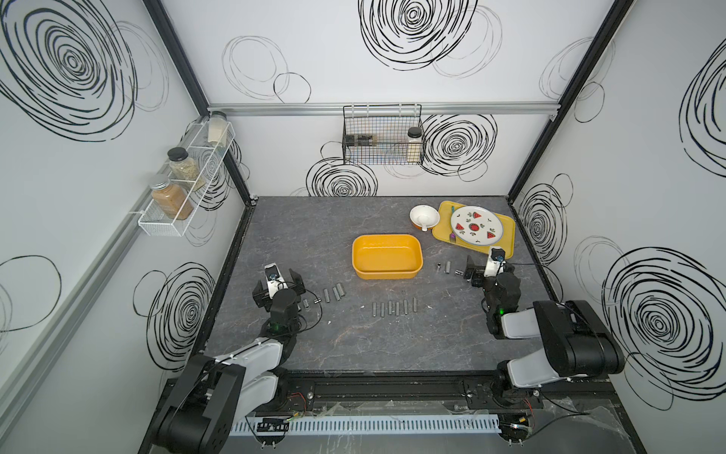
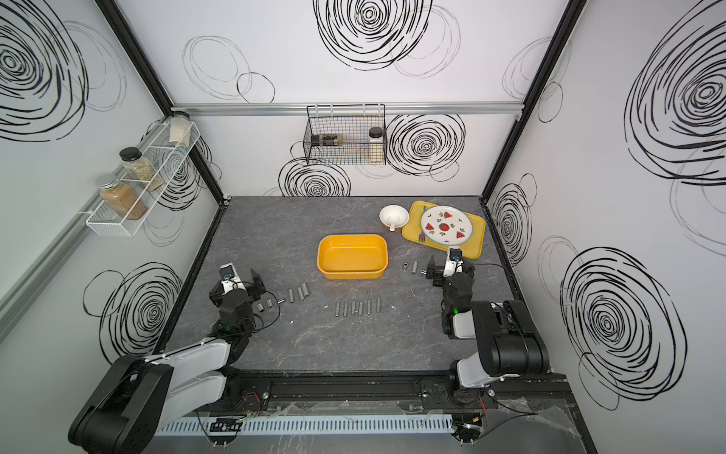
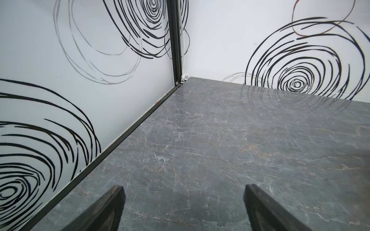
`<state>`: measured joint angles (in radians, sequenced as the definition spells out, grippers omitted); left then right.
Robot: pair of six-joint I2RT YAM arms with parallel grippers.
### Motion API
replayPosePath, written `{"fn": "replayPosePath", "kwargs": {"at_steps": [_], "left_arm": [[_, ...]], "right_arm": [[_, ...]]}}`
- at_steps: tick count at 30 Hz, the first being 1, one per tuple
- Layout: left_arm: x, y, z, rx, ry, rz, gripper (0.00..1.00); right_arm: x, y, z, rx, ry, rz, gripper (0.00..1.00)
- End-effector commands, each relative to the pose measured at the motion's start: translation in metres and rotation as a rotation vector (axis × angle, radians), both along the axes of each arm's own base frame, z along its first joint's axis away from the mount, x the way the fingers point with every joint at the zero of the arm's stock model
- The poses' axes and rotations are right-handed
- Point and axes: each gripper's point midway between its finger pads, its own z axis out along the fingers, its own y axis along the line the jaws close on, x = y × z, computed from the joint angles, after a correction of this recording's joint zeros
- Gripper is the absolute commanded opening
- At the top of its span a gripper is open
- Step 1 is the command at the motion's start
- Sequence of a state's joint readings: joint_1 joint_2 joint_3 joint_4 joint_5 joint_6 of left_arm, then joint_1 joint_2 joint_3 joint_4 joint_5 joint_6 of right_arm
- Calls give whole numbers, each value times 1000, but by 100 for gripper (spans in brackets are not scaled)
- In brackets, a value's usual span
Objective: Take out the socket from the storage box
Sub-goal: Reset both arms
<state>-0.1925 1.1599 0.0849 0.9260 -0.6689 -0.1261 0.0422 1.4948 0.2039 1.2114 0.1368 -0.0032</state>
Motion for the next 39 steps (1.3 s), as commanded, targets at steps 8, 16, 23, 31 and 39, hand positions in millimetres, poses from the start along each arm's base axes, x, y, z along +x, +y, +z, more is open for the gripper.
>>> {"fn": "replayPosePath", "kwargs": {"at_steps": [8,16,23,31,39], "left_arm": [[7,53,38,-7,-206,178,99],[42,53,10,6,-78,178,99],[44,51,10,5,-83,172,99],[43,55,11,6,-82,182,99],[43,56,10,6,-80,186,99]], "right_arm": [[1,0,4,8,-10,0,100],[1,0,3,9,-9,-1,100],[1,0,4,9,-10,0,100],[2,0,4,8,-10,0,100],[1,0,3,8,-9,-1,100]]}}
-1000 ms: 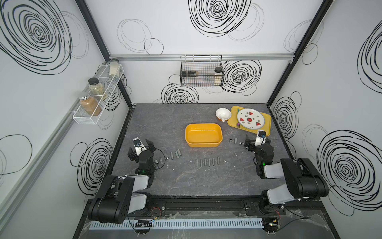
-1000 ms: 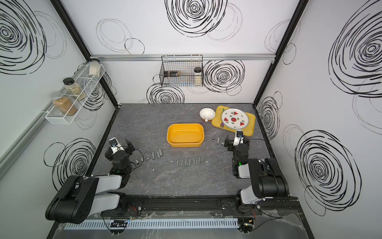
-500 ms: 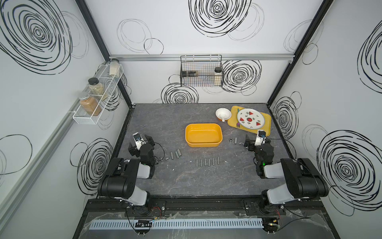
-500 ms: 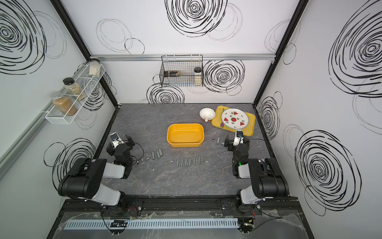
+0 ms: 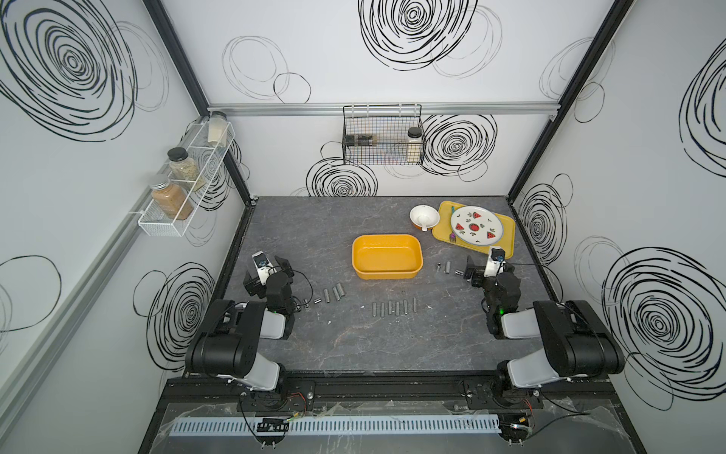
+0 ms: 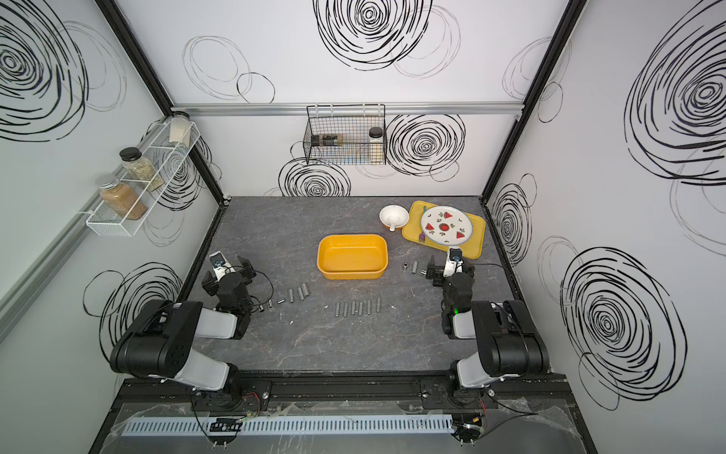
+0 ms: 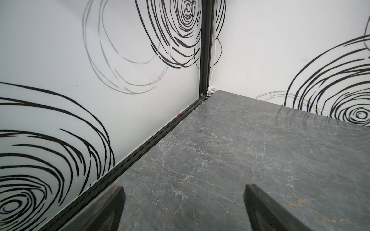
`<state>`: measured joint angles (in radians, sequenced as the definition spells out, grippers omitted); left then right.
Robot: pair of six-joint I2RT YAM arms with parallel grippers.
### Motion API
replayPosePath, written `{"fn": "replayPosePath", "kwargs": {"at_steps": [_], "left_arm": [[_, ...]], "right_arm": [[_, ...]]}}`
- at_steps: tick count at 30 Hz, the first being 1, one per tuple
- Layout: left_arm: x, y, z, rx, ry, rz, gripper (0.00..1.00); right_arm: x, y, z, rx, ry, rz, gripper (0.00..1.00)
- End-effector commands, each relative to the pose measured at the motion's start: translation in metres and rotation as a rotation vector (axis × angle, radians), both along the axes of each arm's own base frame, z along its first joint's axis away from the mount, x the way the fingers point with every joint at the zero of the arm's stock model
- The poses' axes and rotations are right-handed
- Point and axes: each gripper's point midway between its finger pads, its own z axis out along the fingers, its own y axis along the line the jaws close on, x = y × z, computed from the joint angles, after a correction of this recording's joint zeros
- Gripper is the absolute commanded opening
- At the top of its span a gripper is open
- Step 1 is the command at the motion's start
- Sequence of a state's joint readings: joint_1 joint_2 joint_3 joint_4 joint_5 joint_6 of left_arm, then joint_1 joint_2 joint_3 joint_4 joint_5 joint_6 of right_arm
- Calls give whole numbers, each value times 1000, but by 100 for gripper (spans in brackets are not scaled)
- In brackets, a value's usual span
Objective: Take out the socket from the storage box
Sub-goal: Reset both arms
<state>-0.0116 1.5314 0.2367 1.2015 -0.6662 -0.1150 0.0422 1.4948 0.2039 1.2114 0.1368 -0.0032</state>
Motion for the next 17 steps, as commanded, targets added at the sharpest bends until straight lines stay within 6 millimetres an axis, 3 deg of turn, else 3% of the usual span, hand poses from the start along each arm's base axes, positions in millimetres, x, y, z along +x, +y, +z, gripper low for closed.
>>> {"fn": "replayPosePath", "kwargs": {"at_steps": [1,2,17], "left_arm": [[4,3,10,6,-32,9,99],[39,-87,4,-85,-30,-553,99],[40,-89,4,-57,-15,-578,99]], "right_arm": [[1,0,4,9,-11,-1,100],[1,0,3,8,-9,2,100],[2,0,4,8,-9,3,100]]}}
